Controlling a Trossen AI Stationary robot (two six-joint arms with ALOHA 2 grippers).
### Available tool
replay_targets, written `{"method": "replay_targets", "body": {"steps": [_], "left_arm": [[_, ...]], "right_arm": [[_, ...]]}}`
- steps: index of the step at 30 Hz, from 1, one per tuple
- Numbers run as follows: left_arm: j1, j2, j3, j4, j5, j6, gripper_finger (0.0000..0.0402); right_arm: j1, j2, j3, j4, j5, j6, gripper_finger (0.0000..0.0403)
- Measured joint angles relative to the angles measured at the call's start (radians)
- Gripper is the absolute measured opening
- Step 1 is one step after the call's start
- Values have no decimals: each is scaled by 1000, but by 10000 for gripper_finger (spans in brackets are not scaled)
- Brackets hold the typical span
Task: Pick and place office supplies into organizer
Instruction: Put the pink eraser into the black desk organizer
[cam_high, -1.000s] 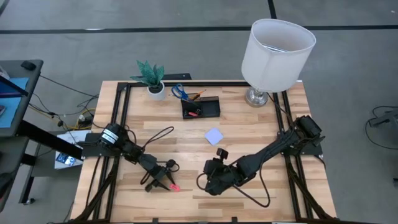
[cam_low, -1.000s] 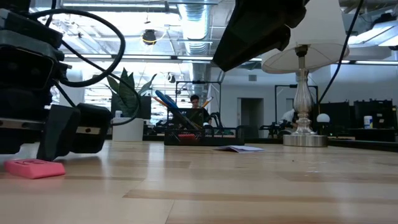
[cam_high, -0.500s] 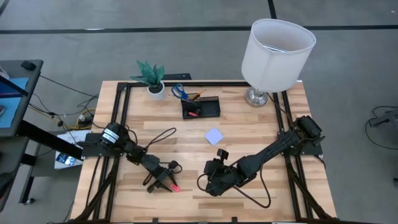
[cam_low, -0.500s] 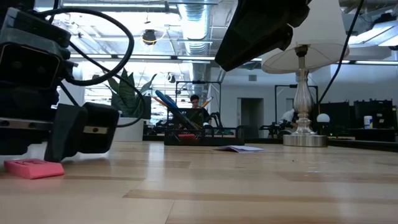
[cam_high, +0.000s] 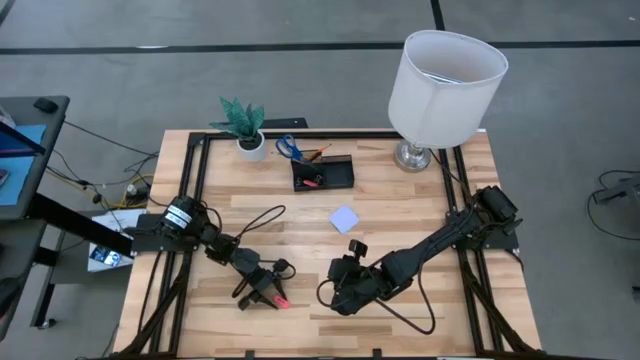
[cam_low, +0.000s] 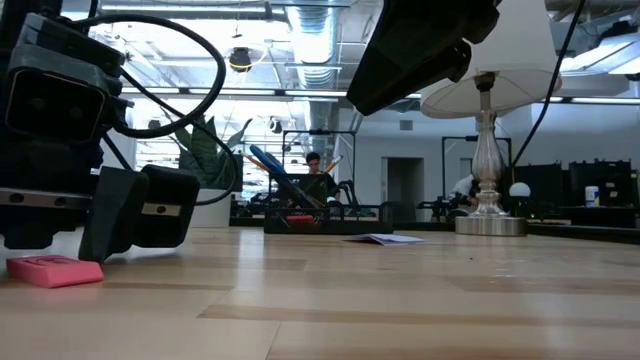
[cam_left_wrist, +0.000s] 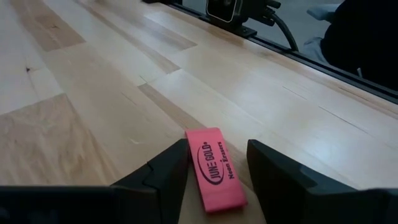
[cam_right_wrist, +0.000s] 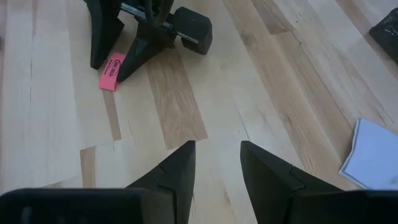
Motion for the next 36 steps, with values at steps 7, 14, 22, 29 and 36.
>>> {"method": "replay_targets", "body": {"steps": [7, 14, 22, 29, 36], "left_arm": [[0, 0, 0, 0, -4, 0, 152], [1, 0, 0, 1, -7, 6, 118], [1, 0, 0, 1, -3, 6, 97], [1, 0, 0, 4, 0, 15, 96], [1, 0, -1, 5, 2, 36, 95]], "right_arm": [[0, 0, 0, 0, 0, 0, 123], [0, 0, 0, 0, -1, 0, 123], [0, 0, 0, 0, -1, 0, 123], [0, 0, 0, 0, -1, 0, 123], [0, 0, 0, 0, -1, 0, 123]]}}
